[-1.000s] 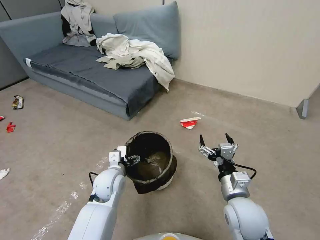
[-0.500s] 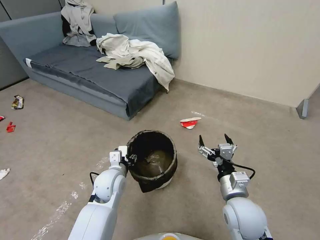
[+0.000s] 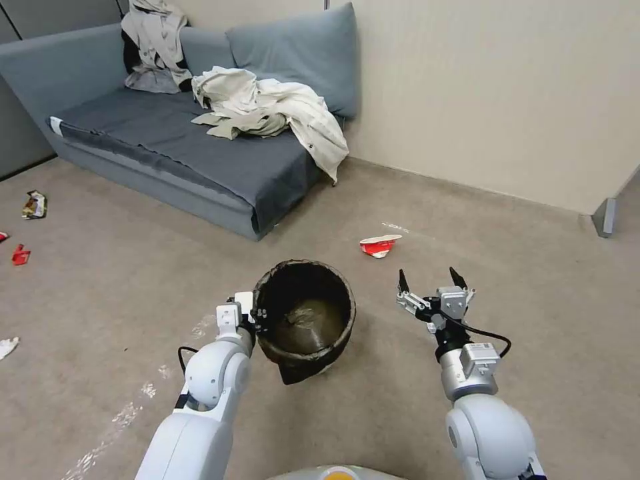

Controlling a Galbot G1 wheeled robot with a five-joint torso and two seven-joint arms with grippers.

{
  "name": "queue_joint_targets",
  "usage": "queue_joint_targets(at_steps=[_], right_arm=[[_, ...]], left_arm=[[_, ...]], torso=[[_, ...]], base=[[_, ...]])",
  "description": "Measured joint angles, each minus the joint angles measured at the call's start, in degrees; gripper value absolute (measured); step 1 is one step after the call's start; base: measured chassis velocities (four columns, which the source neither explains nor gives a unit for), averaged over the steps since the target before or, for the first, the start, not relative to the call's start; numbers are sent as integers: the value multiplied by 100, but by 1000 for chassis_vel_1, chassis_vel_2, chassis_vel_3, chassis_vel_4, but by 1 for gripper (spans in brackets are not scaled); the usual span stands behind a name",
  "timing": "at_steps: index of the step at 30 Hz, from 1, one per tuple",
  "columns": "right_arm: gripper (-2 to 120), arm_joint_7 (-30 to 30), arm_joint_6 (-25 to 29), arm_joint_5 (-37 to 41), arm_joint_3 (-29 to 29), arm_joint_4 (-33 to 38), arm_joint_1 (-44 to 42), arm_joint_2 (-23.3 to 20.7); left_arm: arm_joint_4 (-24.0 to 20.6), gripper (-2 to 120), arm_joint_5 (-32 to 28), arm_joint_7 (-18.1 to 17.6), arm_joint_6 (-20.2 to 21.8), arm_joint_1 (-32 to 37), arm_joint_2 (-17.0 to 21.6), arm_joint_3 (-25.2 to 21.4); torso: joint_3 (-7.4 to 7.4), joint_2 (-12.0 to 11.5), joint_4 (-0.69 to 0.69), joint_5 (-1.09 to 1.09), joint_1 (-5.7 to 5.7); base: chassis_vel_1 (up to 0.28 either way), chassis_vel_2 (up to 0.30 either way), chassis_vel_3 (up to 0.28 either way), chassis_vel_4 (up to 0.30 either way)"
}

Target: Pick up the trash can from the floor.

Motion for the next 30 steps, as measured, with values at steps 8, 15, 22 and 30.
queue_joint_targets(at_steps=[8, 15, 22, 30], right_arm=[[100, 8, 0, 26, 21, 38, 10, -1], [100, 10, -8, 55, 49, 48, 14, -6], [100, 10, -9, 87, 102, 63, 3, -6], [100, 10, -6, 101, 128, 94, -19, 5]], left_arm=[[-715, 2, -441, -24, -267, 242, 166, -81], [-1232, 2, -548, 299, -710, 495, 257, -142], [-1791, 2, -528, 359, -761, 720, 296, -208], [-2025, 2, -486, 380, -816, 803, 293, -204]], torso=[[0, 0, 0, 1, 0], [0, 0, -1, 0, 1], [0, 0, 0, 1, 0], [0, 0, 0, 1, 0]], base=[[0, 0, 0, 0], [0, 0, 0, 0], [0, 0, 0, 0], [0, 0, 0, 0]])
